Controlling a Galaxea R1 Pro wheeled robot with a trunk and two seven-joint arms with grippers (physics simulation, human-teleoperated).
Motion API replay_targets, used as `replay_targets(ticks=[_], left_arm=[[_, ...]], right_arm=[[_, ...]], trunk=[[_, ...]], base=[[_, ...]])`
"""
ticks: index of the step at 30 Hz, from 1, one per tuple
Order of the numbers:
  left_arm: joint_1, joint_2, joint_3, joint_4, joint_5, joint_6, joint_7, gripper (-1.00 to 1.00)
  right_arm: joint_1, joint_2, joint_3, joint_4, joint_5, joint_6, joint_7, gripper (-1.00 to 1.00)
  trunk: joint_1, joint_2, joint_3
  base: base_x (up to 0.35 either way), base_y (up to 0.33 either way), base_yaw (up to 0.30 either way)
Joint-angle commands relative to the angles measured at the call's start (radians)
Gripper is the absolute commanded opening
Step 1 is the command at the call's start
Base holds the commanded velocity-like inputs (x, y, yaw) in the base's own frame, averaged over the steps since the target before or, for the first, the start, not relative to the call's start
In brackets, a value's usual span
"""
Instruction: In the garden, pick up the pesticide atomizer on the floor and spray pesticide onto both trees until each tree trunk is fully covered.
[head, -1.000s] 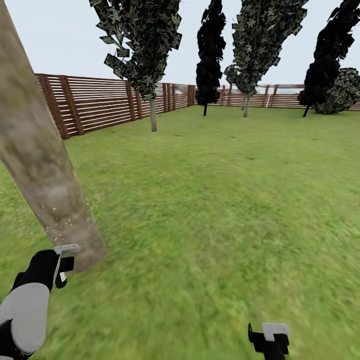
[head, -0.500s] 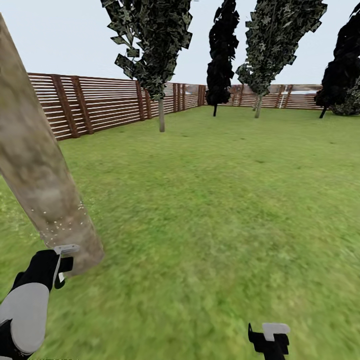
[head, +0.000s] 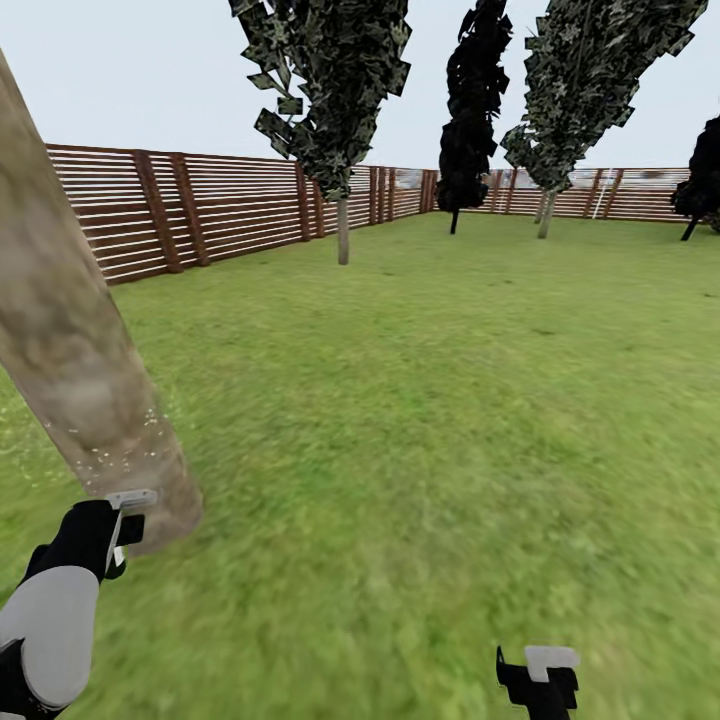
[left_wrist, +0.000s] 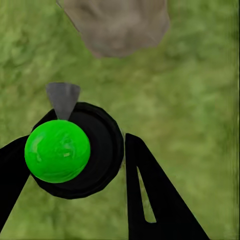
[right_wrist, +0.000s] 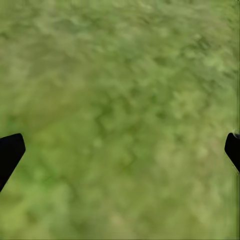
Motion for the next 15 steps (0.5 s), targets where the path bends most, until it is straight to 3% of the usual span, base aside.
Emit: replay_targets(ticks=[1,4,15], left_arm=[[0.0,0.0,-0.001,0.0,0.0,0.0,0.0,-1.0],[0.0,0.001,0.0,0.0,-0.003,0.0,0.0,-1.0],[0.001,0.004,-0.001,0.007,-0.004,0.0,0.035,-1.0]], right_arm=[[0.0,0.0,0.0,0.0,0.0,0.0,0.0,1.0],[0.0,0.001,0.0,0.0,0.0,-0.001,0.0,1.0],[0.0,0.001,0.0,0.0,0.0,-0.001,0.0,1.0]], trunk=[[0.0,0.0,0.0],[0.0,0.0,0.0],[0.0,0.0,0.0]], base=[[0.237,-0.223,0.0],[0.23,-0.231,0.06],[0.214,-0.235,0.269]])
